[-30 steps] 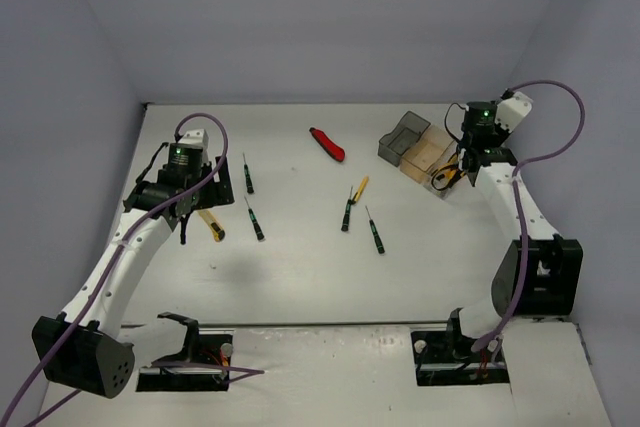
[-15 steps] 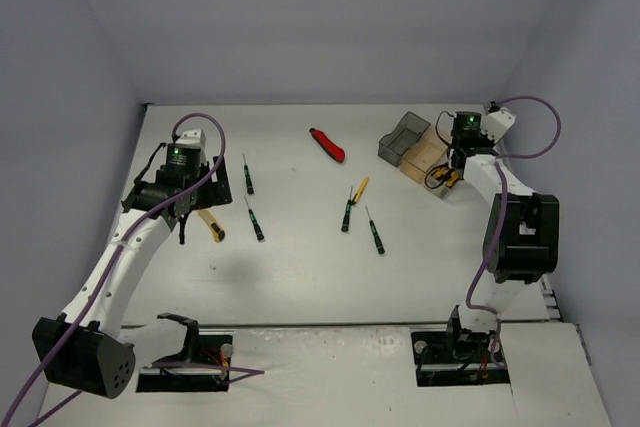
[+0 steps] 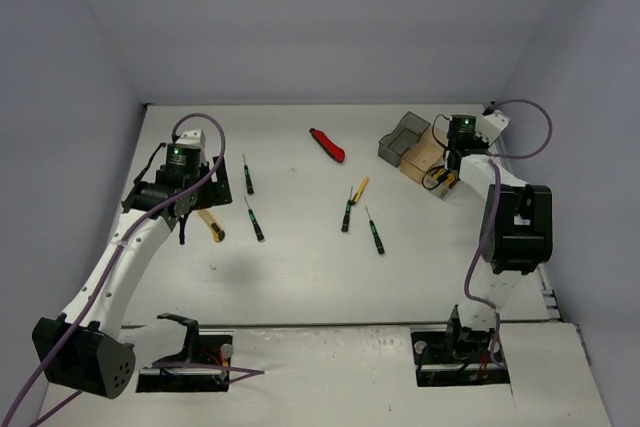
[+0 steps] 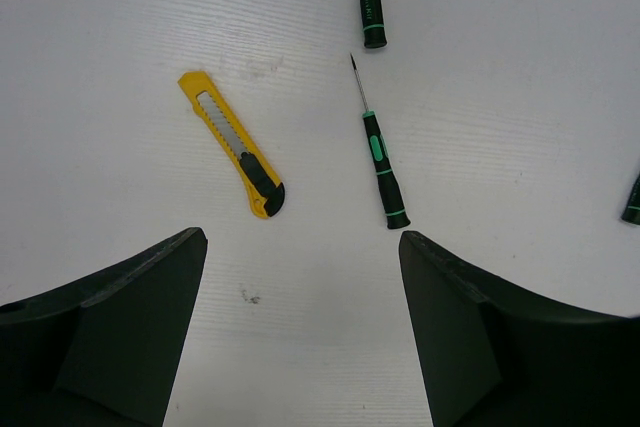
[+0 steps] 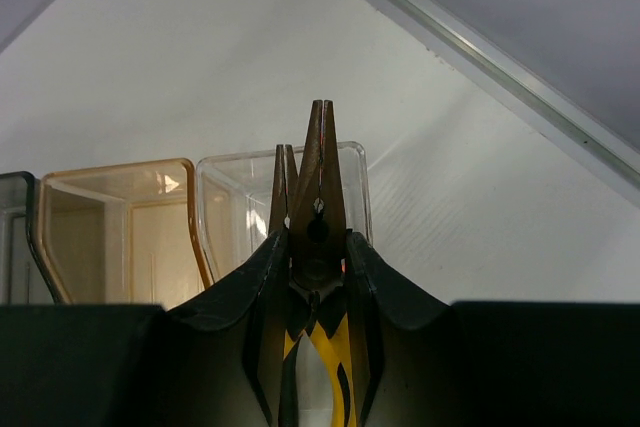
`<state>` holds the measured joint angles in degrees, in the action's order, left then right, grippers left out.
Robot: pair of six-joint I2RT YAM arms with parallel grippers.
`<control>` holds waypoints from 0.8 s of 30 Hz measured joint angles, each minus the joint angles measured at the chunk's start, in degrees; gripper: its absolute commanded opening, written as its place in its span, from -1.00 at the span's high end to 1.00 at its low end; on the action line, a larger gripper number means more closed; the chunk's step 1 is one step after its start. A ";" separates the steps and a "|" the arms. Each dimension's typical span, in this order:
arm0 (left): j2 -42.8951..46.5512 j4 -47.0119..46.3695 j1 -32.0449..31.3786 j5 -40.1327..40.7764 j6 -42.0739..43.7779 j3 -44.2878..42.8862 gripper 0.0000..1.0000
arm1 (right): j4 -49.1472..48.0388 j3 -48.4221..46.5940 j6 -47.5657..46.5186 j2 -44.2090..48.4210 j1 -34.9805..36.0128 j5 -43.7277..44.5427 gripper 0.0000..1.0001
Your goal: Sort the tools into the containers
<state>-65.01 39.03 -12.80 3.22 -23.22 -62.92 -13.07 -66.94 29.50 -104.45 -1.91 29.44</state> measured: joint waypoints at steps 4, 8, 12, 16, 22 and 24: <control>0.00 -0.01 0.07 0.01 0.00 0.00 -0.49 | -0.19 0.04 -1.16 0.04 0.37 -0.97 0.04; 0.00 -0.01 0.08 -0.01 0.00 0.00 -0.50 | -0.75 0.95 -2.21 2.38 0.99 -1.27 -0.13; 0.00 0.00 0.11 -0.02 0.00 0.00 -0.49 | -0.09 2.52 -3.45 7.15 2.17 -1.56 -0.12; 0.02 0.00 0.13 -0.04 0.00 0.00 -0.49 | 2.64 3.18 -5.80 13.92 5.72 -3.87 -0.12; 0.04 -0.02 0.34 -0.56 0.00 0.00 -0.49 | 8.74 7.89 -7.75 22.91 15.76 -12.06 -0.11; 0.04 0.00 0.49 -0.92 0.00 0.00 -0.49 | 10.96 11.31 -7.91 24.73 18.64 -15.41 -0.10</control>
<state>-64.97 39.03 -12.31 2.31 -23.22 -62.92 -2.12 -55.62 21.59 -79.72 16.73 14.03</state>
